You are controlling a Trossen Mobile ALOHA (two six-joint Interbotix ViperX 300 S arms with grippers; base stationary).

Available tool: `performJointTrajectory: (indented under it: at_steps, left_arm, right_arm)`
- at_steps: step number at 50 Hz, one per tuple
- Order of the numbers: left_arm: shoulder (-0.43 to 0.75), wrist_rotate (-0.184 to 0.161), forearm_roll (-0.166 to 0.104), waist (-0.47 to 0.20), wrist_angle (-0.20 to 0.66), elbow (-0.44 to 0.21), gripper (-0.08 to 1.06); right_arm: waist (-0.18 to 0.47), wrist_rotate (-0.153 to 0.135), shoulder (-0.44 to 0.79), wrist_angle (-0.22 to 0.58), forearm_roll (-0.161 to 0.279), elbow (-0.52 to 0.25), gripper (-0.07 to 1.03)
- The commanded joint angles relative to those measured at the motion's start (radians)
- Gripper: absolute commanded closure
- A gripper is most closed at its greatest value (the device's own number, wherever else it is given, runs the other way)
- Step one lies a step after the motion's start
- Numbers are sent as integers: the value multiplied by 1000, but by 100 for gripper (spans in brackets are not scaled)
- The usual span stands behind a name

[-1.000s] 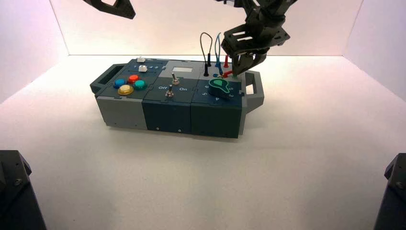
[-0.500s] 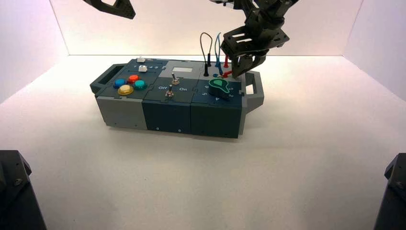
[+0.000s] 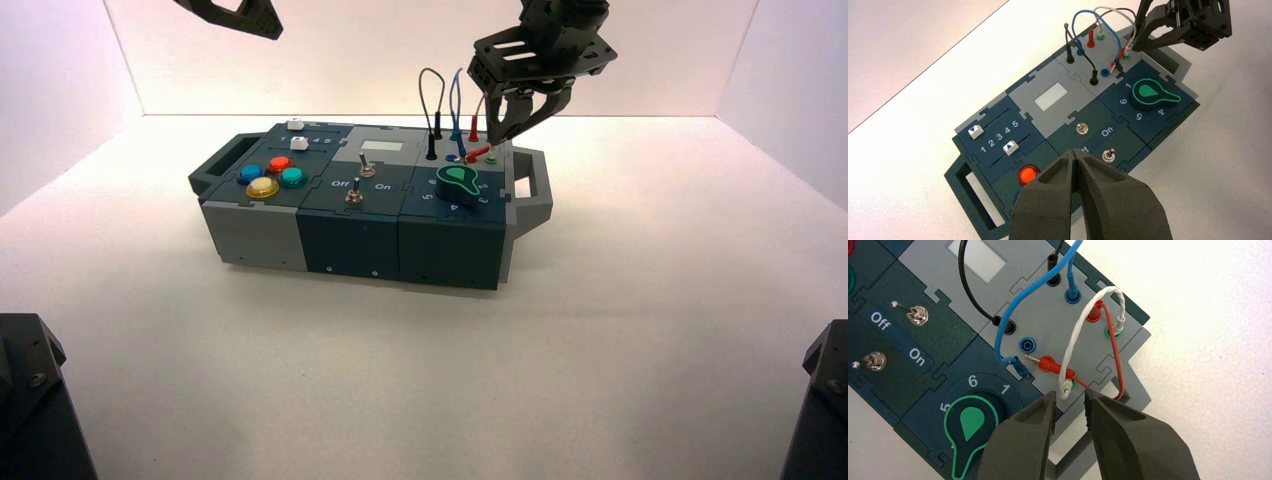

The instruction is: Insert the white wire.

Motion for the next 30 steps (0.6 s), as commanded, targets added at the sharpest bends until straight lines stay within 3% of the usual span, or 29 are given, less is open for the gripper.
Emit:
performJointTrajectory:
  at_steps: [1, 8, 10, 14, 30]
  left_arm:
    - [-8, 5, -2, -3, -6, -14, 101]
    - [-8, 5, -2, -3, -6, -14, 101]
    - [-8, 6, -3, -3, -8, -14, 101]
    - [-8, 5, -2, -3, -6, -14, 101]
    - [-8, 6, -2, -3, -6, -14, 101]
  right_arm:
    - [-2, 0, -18, -6, 2, -29, 63]
    - [-2, 0, -12, -18, 2, -29, 64]
    - [-2, 0, -5, -35, 2, -29, 73]
    - [-2, 0, -2, -43, 2, -31, 81]
    - [-2, -2, 3, -49, 2, -31, 96]
